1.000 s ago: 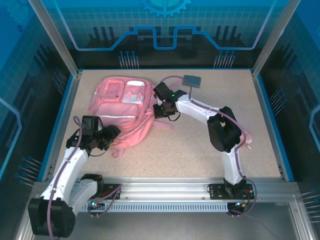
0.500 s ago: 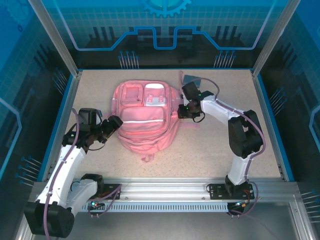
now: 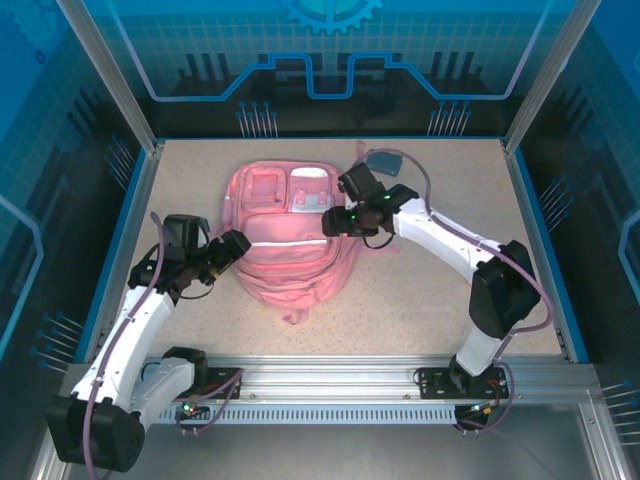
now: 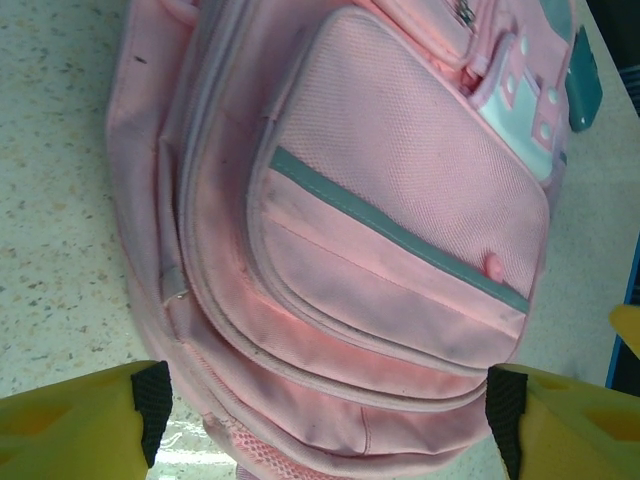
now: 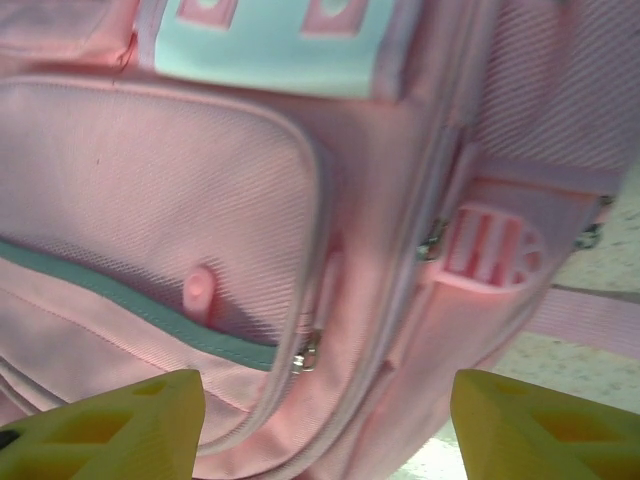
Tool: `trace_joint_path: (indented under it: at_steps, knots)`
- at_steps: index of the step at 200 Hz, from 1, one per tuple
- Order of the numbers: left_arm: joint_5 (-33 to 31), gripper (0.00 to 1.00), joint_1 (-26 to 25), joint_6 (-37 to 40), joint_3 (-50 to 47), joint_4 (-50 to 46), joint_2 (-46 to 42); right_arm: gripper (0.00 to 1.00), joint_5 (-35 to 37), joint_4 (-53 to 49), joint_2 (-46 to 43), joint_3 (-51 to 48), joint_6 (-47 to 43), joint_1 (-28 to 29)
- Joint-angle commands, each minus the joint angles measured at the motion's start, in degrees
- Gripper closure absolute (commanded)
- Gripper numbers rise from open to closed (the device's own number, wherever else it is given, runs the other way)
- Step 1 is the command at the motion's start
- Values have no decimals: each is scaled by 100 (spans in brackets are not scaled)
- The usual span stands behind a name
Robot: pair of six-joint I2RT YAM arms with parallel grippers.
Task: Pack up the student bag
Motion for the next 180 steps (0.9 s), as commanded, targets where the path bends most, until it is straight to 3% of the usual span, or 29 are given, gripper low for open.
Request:
trace_joint_path:
  at_steps: [1,30,74,109,143,180]
  knots:
    - [30,16,-342,682,337,247,199,34,24,-210,297,236,59,-46]
    - [-97,17,-1060,1772,772,244,872,30,-222,-217,345,281,-177,-347]
    - [-1225,16,-2279,3282,1753,-121,2269,15,-570,48,34,-205,-287,-945]
    - [-1749,19,-3004,4224,2307,-294,3318,12,-741,115,-182,-516,-320,-1290]
    - [-2623,27,-3358,4642,2899,-609,4238,12,-832,115,-228,-617,-314,-1402]
    - [-2851,25,-3586,4842,3213,-675,4732,13,-853,124,-194,-647,-274,-1413]
